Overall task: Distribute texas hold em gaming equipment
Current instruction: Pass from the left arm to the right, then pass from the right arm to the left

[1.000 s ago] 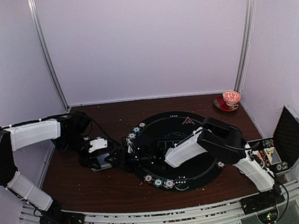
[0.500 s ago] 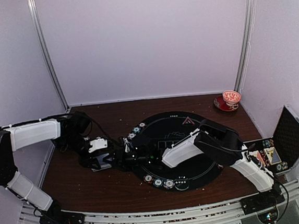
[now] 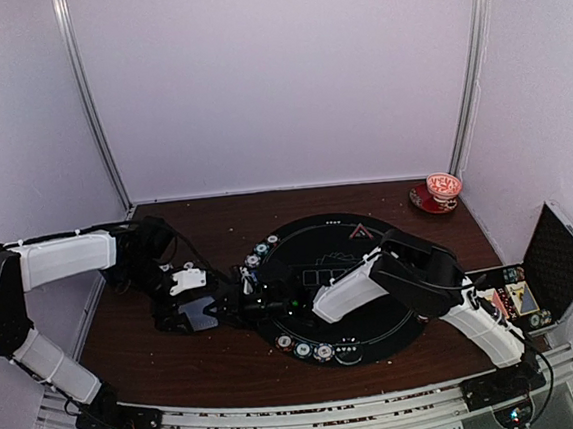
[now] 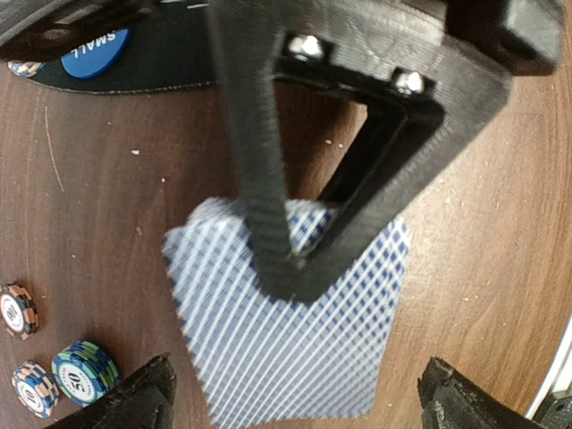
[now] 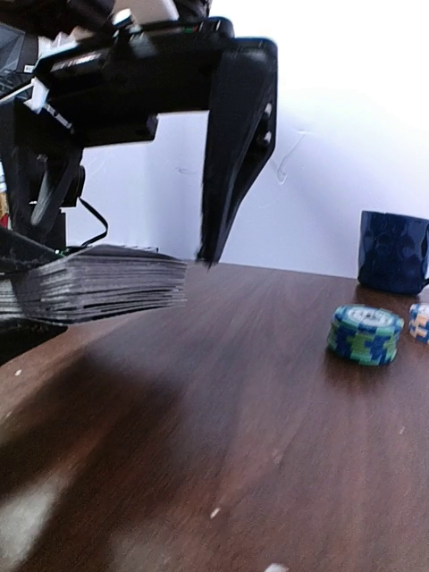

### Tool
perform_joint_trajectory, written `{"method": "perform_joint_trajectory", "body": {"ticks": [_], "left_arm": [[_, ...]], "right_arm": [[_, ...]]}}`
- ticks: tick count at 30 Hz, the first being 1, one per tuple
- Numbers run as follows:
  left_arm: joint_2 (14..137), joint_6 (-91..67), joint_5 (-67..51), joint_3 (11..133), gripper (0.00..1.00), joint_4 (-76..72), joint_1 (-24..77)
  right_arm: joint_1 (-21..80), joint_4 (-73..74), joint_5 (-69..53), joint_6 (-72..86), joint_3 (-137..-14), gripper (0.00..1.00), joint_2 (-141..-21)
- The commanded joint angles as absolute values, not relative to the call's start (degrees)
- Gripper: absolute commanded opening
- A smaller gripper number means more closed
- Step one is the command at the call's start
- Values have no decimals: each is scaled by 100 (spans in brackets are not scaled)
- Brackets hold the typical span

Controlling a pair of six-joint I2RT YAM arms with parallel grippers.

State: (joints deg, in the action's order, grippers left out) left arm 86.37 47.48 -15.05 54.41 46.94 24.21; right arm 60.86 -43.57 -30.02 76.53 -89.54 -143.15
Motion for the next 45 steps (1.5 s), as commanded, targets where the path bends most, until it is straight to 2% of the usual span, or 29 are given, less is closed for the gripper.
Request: {"method": "perform_joint_trajectory", "body": {"ticks": [1, 9, 21, 30, 37, 45], "left_arm": [[8298, 4812, -1701, 5370, 98, 4487, 2443], [7617, 5060, -2727, 5171, 98, 3587, 2443], [8007, 4736, -4380, 5662, 98, 2452, 2481], [8508, 4567, -4113, 5820, 98, 2198, 3025], [8779, 4103, -3396, 5743, 98, 1572, 3576], [9103, 3797, -3316, 5714, 98, 1081, 3780]], "right_arm": [[6024, -4706, -2998, 7615, -8626, 0, -13864], [5930, -4650, -2983, 7320, -7807, 0, -12982], [5690, -3798, -2751, 6847, -6825, 0, -11464], [5478, -4042, -2516, 6876, -6241, 0, -11107], [5329, -4205, -2528, 6942, -5834, 0, -10887], [5064, -4321, -2447, 6935, -5276, 0, -10481]]}}
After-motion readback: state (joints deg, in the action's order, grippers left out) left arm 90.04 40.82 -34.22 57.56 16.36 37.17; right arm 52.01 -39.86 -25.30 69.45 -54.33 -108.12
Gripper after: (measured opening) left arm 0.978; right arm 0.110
